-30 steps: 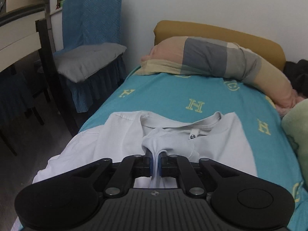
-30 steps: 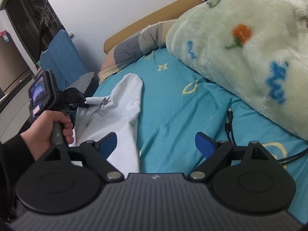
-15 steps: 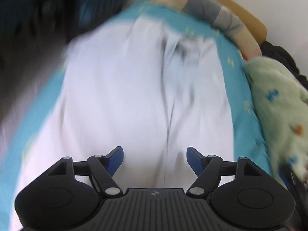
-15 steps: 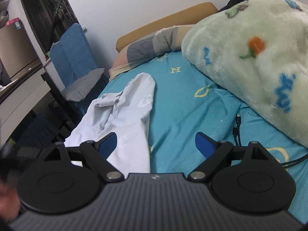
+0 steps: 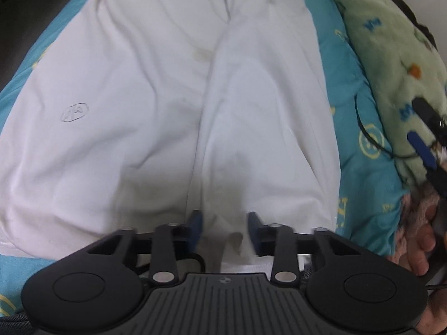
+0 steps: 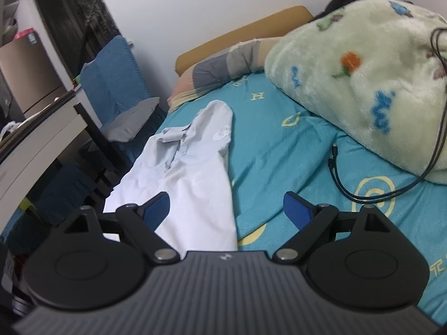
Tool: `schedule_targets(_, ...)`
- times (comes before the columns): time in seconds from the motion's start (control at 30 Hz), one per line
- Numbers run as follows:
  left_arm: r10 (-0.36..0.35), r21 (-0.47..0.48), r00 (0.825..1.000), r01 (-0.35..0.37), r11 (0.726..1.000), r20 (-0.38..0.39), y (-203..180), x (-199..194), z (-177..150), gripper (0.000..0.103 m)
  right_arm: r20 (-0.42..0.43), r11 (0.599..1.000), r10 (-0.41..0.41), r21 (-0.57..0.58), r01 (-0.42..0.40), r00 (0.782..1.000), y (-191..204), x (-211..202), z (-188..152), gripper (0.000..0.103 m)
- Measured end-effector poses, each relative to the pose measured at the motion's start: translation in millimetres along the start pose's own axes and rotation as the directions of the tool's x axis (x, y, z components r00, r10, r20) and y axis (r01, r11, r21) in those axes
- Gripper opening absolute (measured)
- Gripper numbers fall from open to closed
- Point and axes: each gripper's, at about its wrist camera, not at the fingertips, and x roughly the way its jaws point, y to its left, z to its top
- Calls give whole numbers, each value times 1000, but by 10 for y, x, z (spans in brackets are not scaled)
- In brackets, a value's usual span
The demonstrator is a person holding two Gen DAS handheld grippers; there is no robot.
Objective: Fold clothes
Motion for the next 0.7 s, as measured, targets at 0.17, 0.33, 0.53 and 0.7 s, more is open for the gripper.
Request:
schedule_targets(0.17, 69, 87, 997, -70, 994, 23, -95, -87, -142, 4, -1, 999, 20, -42, -20, 1000, 98, 38, -8, 90)
schedule_targets(0.33, 155, 129, 988, -155, 979, 6, -26, -53, -285, 4, 6, 999, 42, -32, -42, 999, 100, 57, 25, 90)
schedule_targets(0.53, 125, 169, 987, -140, 976, 99, -61, -271, -320, 35, 21, 998, 44, -51, -43, 999, 140, 48, 32, 90)
schedule_targets(0.7, 115, 227, 958, -178, 958, 264, -322, -514, -184, 75, 52, 998, 42, -42, -40, 998, 114, 14, 88, 89)
